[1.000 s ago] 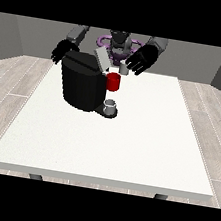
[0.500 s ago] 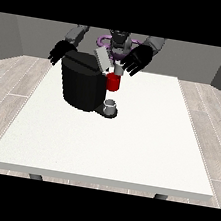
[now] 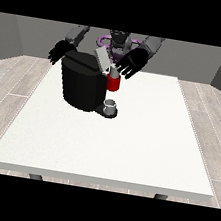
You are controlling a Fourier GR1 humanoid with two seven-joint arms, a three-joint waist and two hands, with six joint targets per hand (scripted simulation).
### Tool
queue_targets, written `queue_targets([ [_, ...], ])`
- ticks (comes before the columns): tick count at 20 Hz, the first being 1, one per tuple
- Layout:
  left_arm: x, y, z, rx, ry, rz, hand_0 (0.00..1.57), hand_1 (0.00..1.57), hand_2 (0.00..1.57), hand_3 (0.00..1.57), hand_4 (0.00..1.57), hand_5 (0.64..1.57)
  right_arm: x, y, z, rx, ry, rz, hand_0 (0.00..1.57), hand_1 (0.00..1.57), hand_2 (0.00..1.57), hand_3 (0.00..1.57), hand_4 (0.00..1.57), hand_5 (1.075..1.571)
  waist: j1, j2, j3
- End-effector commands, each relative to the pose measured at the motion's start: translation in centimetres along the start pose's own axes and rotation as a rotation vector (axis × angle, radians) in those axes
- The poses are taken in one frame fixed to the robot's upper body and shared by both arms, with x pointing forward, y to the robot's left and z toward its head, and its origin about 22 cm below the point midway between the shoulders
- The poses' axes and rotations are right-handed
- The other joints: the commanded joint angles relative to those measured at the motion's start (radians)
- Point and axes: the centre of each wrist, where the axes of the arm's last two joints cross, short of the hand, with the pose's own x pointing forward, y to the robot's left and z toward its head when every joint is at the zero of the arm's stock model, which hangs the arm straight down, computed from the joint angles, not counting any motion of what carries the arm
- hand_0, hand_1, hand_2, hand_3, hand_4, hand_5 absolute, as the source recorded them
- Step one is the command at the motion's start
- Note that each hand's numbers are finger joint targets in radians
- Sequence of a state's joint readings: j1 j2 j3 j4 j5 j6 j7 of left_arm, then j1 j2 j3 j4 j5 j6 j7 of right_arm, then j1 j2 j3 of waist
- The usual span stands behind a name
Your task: Insert the coffee pod into the coffee machine and close the lid
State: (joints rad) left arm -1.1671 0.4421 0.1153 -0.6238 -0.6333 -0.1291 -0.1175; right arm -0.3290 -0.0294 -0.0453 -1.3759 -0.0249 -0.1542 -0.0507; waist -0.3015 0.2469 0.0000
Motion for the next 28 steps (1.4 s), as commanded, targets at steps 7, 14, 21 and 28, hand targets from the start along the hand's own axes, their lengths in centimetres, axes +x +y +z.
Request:
queue_targets([
  [7,0.8,-2.3,-0.3,-0.018,-0.018,-0.015,1.19,1.19,1.27,1.20,0.51,1.571,0.6,-0.8,-0.8,-0.041,-0.029,-0.007,0.00,0.00,0.00,0.00,0.46,1.571,0.026,0.014,0.0004],
  [14,0.7,-1.4,-0.5,-0.014,0.006,-0.017,1.24,1.24,1.28,1.20,0.49,1.571,0.0,0.0,0.0,0.002,-0.027,0.004,0.00,0.00,0.00,0.00,0.45,1.571,0.003,0.034,0.0002],
  [21,0.6,-2.2,-0.4,-0.084,-0.007,0.006,1.21,1.21,1.24,1.12,0.46,1.571,0.4,-1.2,-0.7,-0.064,0.013,-0.003,0.00,0.00,0.00,0.00,0.40,1.571,0.031,0.004,0.0002],
  [28,-0.5,-0.6,0.1,-0.045,-0.008,-0.048,1.11,1.11,1.15,0.98,0.41,1.571,-0.4,-0.4,0.3,-0.032,-0.021,0.006,0.00,0.00,0.00,0.00,0.43,1.571,0.025,0.034,0.0001],
])
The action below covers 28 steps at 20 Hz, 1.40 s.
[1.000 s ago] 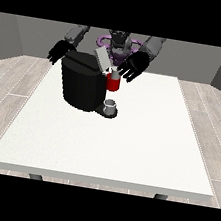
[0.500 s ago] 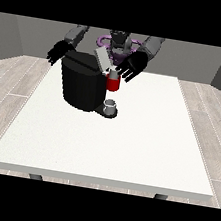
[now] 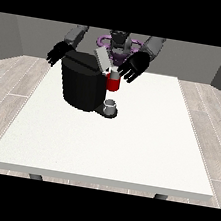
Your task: Insert the coffee pod into the coffee machine and close the lid
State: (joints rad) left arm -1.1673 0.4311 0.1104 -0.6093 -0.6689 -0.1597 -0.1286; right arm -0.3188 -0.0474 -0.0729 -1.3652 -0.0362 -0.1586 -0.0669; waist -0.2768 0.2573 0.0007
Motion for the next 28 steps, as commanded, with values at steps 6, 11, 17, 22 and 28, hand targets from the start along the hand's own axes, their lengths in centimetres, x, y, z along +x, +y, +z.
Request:
queue_targets([
  [6,1.0,-1.6,-0.4,-0.012,-0.014,-0.022,1.05,1.05,1.12,0.96,0.36,1.571,0.1,-0.1,-0.3,0.026,0.021,-0.003,0.00,0.00,0.00,0.00,0.46,1.571,0.001,-0.010,-0.0005],
  [11,-0.9,-0.1,0.4,-0.019,-0.017,-0.052,0.91,0.91,1.02,0.86,0.36,1.571,-1.0,0.0,0.9,0.007,0.012,-0.008,0.00,0.00,0.00,0.00,0.41,1.571,-0.006,0.000,-0.0006],
  [17,0.0,1.7,0.2,-0.059,-0.043,-0.152,0.00,0.00,0.00,0.00,0.00,1.571,-0.5,0.2,-0.3,-0.030,-0.019,0.009,0.00,0.00,0.00,0.00,0.35,1.571,0.019,0.028,-0.0003],
  [22,0.7,0.3,-0.2,-0.066,-0.039,-0.124,0.00,0.00,0.00,0.00,0.00,1.571,0.3,-0.2,-1.0,-0.022,-0.005,0.016,0.00,0.00,0.00,0.00,0.38,1.571,0.013,0.001,-0.0005],
  [28,-0.8,-0.7,0.5,-0.108,-0.004,-0.113,0.00,0.00,0.00,0.00,0.00,1.571,-1.7,0.8,1.2,-0.028,0.064,-0.006,0.00,0.00,0.00,0.00,0.38,1.571,0.036,-0.078,-0.0006],
])
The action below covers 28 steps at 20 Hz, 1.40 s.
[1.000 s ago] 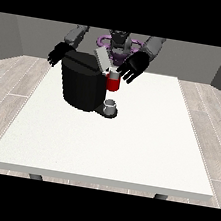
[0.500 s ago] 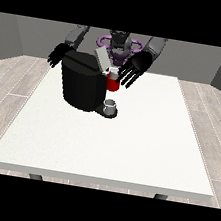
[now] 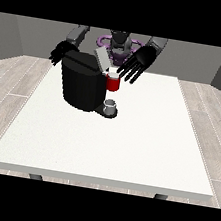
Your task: Insert the coffee pod into the coffee machine and close the lid
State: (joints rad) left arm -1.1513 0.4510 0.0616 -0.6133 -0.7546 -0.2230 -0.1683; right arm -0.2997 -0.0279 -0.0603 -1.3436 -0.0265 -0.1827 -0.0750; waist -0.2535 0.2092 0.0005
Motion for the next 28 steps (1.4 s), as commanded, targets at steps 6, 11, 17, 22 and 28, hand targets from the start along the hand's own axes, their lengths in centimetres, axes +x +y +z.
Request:
queue_targets([
  [6,-0.4,-3.5,0.3,-0.072,0.018,0.083,0.00,0.00,0.00,0.00,0.00,1.571,-3.3,-0.9,2.9,-0.035,0.068,-0.012,0.00,0.00,0.00,0.00,0.43,1.571,0.047,-0.120,-0.0002],
  [11,-2.6,-8.8,1.6,-0.015,0.050,0.387,0.00,0.00,0.00,0.00,0.00,1.571,-3.4,-3.4,3.7,-0.076,0.107,-0.020,0.00,0.00,0.00,0.00,0.40,1.571,0.100,-0.209,-0.0012],
  [17,-5.6,-13.5,4.1,0.012,0.052,0.784,0.00,0.00,0.00,0.00,0.00,1.571,-2.6,-4.5,3.9,-0.041,0.098,0.044,0.00,0.00,0.00,0.00,0.37,1.571,0.182,-0.316,-0.0023],
  [22,-6.4,-19.7,7.1,-0.053,0.118,0.913,0.00,0.00,0.00,0.00,0.00,1.571,0.1,-5.5,2.6,0.054,0.125,0.059,0.00,0.00,0.00,0.00,0.26,1.571,0.240,-0.443,-0.0015],
  [28,-6.3,-21.4,8.3,0.004,0.157,1.021,0.00,0.00,0.00,0.00,0.00,1.571,2.6,-4.8,0.9,0.126,0.027,0.058,0.00,0.00,0.00,0.00,0.00,1.571,0.296,-0.412,-0.0006],
])
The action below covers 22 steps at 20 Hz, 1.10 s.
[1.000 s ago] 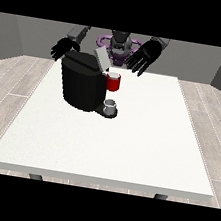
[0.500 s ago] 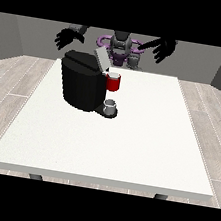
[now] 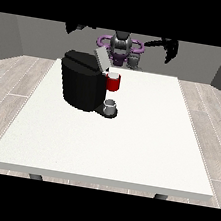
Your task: Insert the coffee pod into the coffee machine and close the lid
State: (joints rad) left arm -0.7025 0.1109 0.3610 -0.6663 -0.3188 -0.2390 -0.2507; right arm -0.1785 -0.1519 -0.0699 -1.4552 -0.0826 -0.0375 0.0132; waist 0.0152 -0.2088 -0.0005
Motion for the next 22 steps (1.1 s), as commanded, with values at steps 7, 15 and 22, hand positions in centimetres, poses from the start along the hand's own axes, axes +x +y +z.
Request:
queue_targets([
  [7,-1.8,-3.6,2.0,-0.056,0.009,0.173,0.00,0.00,0.00,0.00,0.06,1.571,0.3,0.0,-1.0,0.083,-0.010,0.081,0.00,0.00,0.00,0.00,0.14,1.571,0.151,-0.017,0.0010],
  [15,-1.5,-2.9,4.4,-0.016,-0.040,0.193,0.00,0.00,0.00,0.00,0.20,1.571,0.1,1.7,-2.1,0.145,0.018,0.072,0.00,0.00,0.00,0.00,0.00,1.571,0.157,0.029,0.0008],
  [22,-0.4,-2.3,6.4,0.005,-0.091,0.206,0.00,0.00,0.00,0.00,0.00,1.571,0.6,-0.5,-4.7,0.086,-0.036,0.043,0.00,0.00,0.00,0.00,0.00,1.571,0.177,0.130,0.0008],
])
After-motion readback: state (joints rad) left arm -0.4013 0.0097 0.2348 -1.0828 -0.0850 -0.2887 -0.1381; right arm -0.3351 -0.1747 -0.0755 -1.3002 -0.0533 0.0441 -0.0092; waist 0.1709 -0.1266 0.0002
